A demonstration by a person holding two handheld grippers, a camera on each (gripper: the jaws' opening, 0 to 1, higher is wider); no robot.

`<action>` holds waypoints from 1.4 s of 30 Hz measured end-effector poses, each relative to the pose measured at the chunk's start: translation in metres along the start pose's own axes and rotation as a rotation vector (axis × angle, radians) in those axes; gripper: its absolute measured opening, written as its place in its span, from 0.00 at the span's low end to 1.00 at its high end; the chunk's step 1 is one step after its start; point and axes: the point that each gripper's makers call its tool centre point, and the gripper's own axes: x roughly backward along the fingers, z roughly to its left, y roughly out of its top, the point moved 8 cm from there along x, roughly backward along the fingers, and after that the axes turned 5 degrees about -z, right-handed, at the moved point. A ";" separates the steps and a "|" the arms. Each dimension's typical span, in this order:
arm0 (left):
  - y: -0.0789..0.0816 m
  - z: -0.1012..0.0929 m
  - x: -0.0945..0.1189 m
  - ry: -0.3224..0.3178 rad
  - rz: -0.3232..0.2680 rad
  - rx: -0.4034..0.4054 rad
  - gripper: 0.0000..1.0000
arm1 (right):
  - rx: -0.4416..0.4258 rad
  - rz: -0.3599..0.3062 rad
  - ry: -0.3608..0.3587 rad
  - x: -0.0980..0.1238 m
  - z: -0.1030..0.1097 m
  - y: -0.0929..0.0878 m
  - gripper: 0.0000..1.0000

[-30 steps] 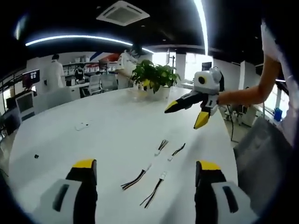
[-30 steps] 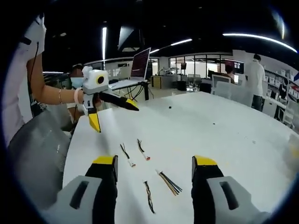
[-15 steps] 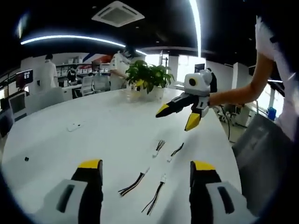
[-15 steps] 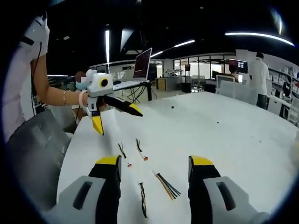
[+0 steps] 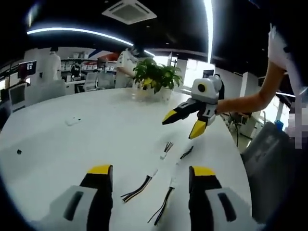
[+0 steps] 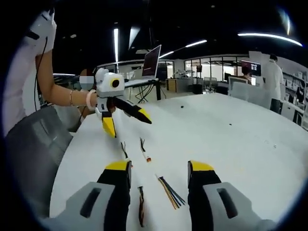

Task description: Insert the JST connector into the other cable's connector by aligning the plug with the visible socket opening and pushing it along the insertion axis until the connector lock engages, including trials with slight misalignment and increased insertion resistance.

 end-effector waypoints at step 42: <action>-0.032 0.007 -0.034 -0.085 0.050 -0.031 0.31 | -0.014 0.059 0.134 -0.024 -0.020 -0.043 0.29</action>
